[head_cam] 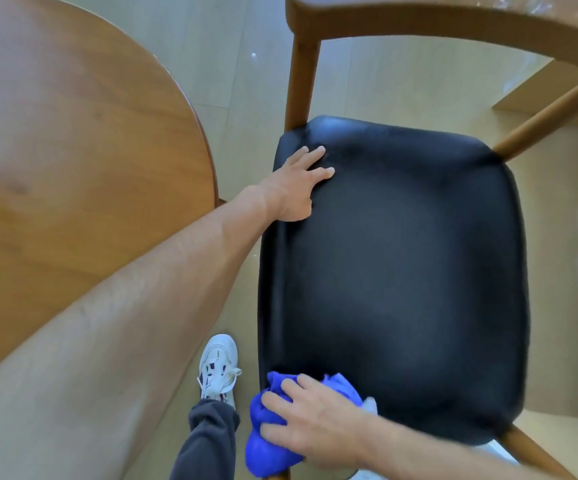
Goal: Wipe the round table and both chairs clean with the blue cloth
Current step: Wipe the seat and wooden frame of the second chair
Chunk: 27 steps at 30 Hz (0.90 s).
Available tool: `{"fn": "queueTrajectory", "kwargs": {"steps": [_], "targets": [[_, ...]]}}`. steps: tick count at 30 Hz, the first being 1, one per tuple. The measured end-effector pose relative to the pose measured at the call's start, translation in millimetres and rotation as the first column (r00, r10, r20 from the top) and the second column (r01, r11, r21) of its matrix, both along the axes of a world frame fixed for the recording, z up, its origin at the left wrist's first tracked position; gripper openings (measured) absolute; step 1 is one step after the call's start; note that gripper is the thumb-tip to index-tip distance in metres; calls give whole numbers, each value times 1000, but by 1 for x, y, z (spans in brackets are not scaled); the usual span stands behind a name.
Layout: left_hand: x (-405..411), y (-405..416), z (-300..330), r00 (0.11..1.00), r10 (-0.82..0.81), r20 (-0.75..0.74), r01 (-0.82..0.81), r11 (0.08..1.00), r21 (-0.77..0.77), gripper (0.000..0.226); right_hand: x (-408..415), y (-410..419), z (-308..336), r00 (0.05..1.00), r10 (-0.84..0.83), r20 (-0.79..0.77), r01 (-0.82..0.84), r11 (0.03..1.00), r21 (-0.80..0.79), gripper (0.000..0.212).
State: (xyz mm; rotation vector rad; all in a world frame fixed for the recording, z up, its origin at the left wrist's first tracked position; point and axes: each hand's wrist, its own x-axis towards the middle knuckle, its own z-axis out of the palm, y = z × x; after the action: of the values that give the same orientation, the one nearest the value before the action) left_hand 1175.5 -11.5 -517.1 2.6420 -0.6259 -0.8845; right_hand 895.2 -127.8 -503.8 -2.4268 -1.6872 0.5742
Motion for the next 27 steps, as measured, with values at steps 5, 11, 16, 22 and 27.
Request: {"fn": "queueTrajectory", "kwargs": {"steps": [5, 11, 16, 22, 27], "targets": [[-7, -4, -8, 999, 45, 9, -45, 999, -25, 73, 140, -39, 10, 912, -353, 210, 343, 936, 82, 34], [-6, -5, -14, 997, 68, 22, -67, 997, -45, 75, 127, -62, 0, 670, -738, 78, 729, 674, 117, 45], [-9, -6, -12, 997, 41, 66, -41, 999, 7, 74, 21, -77, 11, 993, 4, -119, -12, 998, -68, 39], [-62, -15, 6, 971, 226, 84, -230, 972, 49, 67, 19, -74, 25, 972, 225, -71, -233, 959, -161, 36], [-123, -23, 11, 961, 274, -40, -258, 940, 223, 104, -3, -47, 18, 922, 378, -80, -386, 900, -201, 42]]}}
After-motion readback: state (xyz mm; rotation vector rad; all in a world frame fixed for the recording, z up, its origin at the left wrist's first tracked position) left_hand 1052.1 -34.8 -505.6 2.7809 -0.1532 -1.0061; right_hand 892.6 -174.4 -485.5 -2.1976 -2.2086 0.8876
